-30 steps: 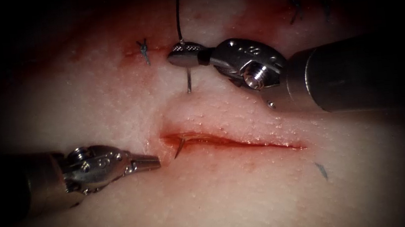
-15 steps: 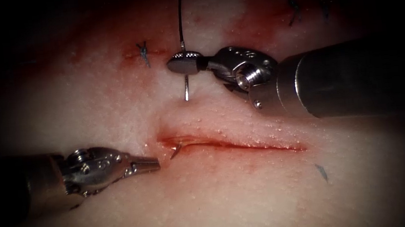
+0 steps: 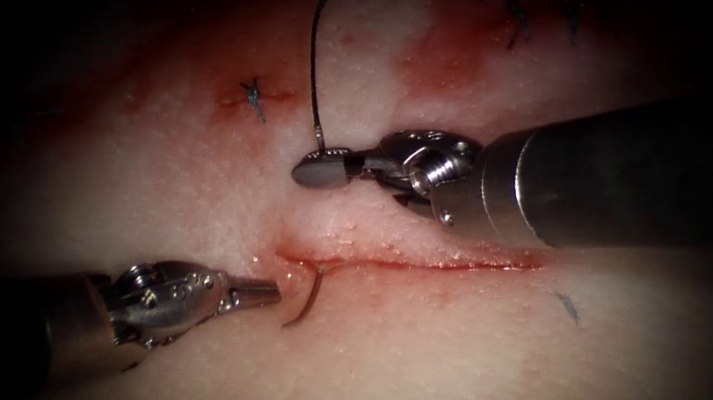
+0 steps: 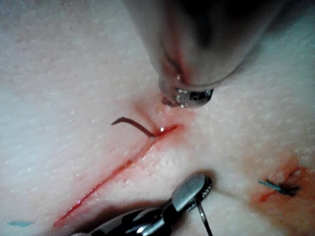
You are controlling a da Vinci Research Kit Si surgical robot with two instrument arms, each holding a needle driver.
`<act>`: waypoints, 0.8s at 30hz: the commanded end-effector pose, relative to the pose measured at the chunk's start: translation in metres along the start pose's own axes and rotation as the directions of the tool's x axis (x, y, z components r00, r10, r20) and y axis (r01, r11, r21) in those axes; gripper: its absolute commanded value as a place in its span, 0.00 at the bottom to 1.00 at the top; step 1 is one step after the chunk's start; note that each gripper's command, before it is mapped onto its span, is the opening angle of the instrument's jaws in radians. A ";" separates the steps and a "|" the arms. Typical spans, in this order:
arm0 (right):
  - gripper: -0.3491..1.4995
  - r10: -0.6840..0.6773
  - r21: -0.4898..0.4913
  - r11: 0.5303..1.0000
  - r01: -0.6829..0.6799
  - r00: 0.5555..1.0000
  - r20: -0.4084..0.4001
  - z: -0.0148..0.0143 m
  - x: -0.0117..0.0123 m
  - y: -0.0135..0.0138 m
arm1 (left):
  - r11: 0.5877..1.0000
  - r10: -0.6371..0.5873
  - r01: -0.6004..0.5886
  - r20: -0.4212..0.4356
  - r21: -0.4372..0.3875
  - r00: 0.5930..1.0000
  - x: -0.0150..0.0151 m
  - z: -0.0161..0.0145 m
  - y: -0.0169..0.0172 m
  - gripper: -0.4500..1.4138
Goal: Wound Closure
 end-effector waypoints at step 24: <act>0.26 -0.157 -0.070 0.987 0.144 0.954 -0.256 -0.0090 0.0076 0.0069 | 0.857 0.471 -0.515 -0.453 0.032 0.757 0.0048 0.0015 -0.0007 0.52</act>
